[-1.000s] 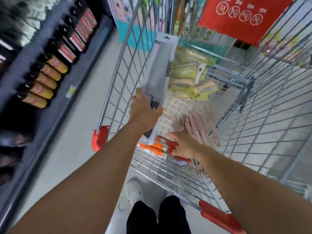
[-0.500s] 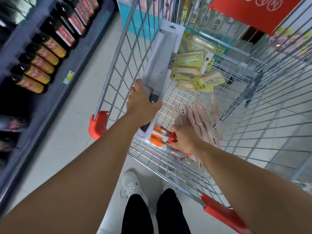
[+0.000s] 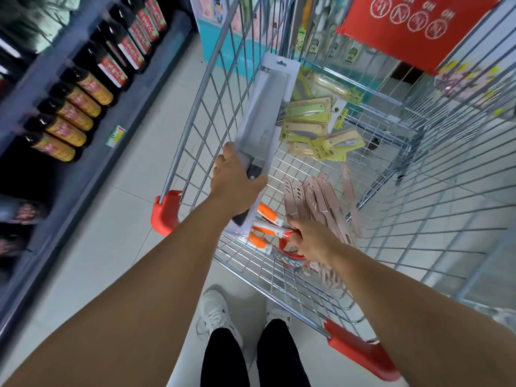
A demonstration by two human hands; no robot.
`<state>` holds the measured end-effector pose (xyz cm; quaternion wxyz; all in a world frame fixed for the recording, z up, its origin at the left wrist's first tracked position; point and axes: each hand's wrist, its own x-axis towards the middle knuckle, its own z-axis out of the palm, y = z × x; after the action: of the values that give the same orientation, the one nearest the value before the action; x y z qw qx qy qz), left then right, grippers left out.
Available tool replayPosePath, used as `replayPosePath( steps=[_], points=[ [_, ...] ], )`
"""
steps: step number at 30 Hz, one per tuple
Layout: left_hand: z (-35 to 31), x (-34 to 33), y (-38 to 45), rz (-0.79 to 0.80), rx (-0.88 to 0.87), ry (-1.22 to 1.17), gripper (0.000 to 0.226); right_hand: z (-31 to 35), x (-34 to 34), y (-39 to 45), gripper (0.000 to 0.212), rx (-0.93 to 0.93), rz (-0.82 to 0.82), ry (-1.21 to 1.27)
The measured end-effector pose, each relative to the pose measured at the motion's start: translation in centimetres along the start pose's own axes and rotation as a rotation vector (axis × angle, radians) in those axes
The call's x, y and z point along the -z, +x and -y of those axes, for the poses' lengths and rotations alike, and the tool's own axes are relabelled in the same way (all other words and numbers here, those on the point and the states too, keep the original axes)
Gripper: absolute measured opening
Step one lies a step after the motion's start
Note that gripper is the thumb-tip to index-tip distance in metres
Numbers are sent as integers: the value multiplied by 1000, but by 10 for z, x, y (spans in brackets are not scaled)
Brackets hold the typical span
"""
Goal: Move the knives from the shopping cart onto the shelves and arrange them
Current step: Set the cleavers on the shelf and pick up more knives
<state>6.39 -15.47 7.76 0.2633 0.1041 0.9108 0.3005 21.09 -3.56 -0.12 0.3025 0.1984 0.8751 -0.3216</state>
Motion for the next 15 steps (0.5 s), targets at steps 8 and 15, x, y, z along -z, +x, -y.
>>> replayPosePath(
  steps=[8, 15],
  points=[
    [-20, 8, -17, -27, -32, -3, 80, 5, 21, -24, 30, -110, -104, 130],
    [-58, 24, -44, -85, -81, -20, 74, 30, 60, -51, 20, -155, -388, 470]
  ],
)
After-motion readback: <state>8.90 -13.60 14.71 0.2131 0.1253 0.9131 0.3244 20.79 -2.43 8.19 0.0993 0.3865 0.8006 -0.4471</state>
